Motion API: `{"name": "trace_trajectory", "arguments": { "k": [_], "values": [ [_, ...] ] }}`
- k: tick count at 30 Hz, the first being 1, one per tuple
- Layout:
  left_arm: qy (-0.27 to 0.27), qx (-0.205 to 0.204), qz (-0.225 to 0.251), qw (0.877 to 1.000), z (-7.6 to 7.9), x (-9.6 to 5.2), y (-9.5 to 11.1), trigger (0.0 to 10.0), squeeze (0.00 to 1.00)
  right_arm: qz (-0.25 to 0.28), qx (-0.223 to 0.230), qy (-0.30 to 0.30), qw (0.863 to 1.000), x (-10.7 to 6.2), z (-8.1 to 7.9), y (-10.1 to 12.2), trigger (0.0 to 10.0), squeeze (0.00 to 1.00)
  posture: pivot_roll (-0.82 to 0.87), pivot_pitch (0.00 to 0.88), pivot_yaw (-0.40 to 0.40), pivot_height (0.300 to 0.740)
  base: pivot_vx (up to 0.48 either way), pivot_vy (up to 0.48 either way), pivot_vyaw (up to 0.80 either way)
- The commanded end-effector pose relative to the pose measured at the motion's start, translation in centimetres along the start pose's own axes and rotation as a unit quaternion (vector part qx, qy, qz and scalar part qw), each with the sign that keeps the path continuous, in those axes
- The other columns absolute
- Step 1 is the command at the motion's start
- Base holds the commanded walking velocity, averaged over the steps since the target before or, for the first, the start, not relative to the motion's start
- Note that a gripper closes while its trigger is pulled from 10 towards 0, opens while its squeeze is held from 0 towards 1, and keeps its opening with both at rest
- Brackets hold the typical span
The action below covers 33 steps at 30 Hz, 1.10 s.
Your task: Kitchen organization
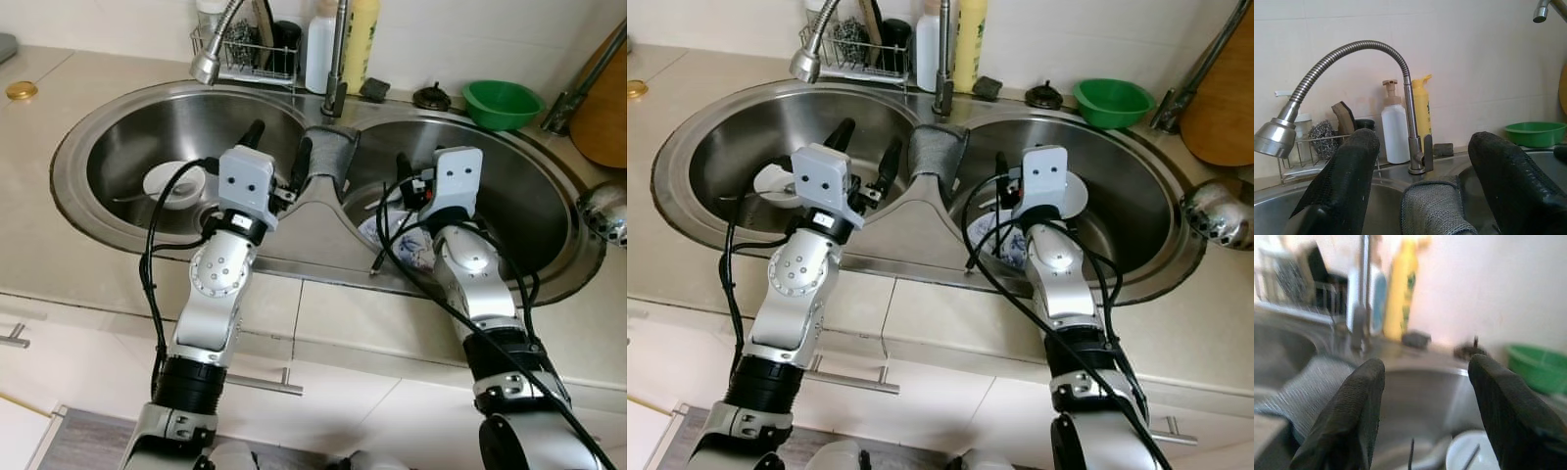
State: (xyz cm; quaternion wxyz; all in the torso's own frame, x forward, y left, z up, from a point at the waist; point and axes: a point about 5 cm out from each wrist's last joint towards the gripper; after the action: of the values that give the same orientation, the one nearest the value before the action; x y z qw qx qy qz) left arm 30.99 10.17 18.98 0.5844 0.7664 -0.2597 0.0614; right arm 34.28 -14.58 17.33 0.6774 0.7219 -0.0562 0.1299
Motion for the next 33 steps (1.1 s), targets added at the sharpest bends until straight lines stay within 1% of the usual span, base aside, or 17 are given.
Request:
{"name": "trace_trajectory", "arguments": {
  "k": [1, 3, 7, 8, 9, 10, 16, 33],
  "values": [
    [-0.006, -0.004, 0.009, 1.000, 0.4, 0.0, 0.4, 10.0, 0.00, 0.023, -0.005, 0.006, 1.000, -0.1, -0.2, 0.8, 10.0, 1.00, 0.04, 0.000, -0.105, 0.740, 0.000, 0.000, 0.00],
    [-0.007, -0.012, 0.011, 1.000, 0.4, 0.0, 0.4, 10.0, 0.00, 0.048, -0.015, 0.012, 0.999, -0.6, -0.7, 1.5, 10.0, 1.00, 0.03, 0.000, -0.102, 0.740, 0.000, 0.000, 0.00],
    [-0.010, -0.018, 0.016, 1.000, 0.4, 0.0, 0.6, 10.0, 0.00, 0.060, -0.023, 0.018, 0.998, -0.9, -1.0, 1.9, 10.0, 1.00, 0.03, 0.000, -0.099, 0.740, 0.000, 0.072, 0.00],
    [-0.009, -0.019, 0.017, 1.000, 0.3, 0.0, 0.7, 10.0, 0.00, 0.069, -0.033, 0.020, 0.997, -1.1, -1.1, 2.1, 10.0, 0.65, 0.03, 0.000, -0.099, 0.740, 0.000, 0.480, 0.00],
    [-0.009, -0.017, 0.016, 1.000, 0.3, 0.1, 0.7, 10.0, 0.00, 0.076, -0.041, 0.021, 0.996, -1.3, -1.2, 2.3, 10.0, 0.51, 0.03, 0.000, -0.098, 0.740, 0.000, 0.480, 0.00],
    [-0.008, -0.016, 0.018, 1.000, 0.2, 0.1, 0.7, 10.0, 0.00, 0.081, -0.049, 0.024, 0.995, -1.4, -1.4, 2.5, 10.0, 0.00, 0.03, 0.000, -0.097, 0.740, 0.000, 0.480, 0.00],
    [-0.007, -0.013, 0.022, 1.000, 0.0, 0.1, 0.8, 10.0, 0.00, 0.106, -0.066, 0.038, 0.991, -1.9, -2.2, 3.1, 10.0, 0.00, 0.04, 0.000, -0.094, 0.740, 0.000, 0.480, 0.00],
    [-0.006, -0.008, 0.031, 0.999, -0.5, 0.2, 1.1, 10.0, 0.00, 0.104, -0.067, 0.033, 0.992, -2.1, -2.7, 3.0, 10.0, 0.00, 0.04, 0.000, -0.085, 0.740, 0.000, 0.480, 0.00]
  ]
}}
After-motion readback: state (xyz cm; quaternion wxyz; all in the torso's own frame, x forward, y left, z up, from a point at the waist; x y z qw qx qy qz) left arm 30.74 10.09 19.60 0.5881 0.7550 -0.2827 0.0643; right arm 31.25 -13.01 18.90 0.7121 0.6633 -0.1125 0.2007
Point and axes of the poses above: a point about 5 cm out from each wrist's last joint towards the gripper, its own x axis pointing out of the wrist towards the gripper, its own y axis along the axis of the wrist's last joint, z = x × y, and after that the axes turned 9 degrees about x, right-handed
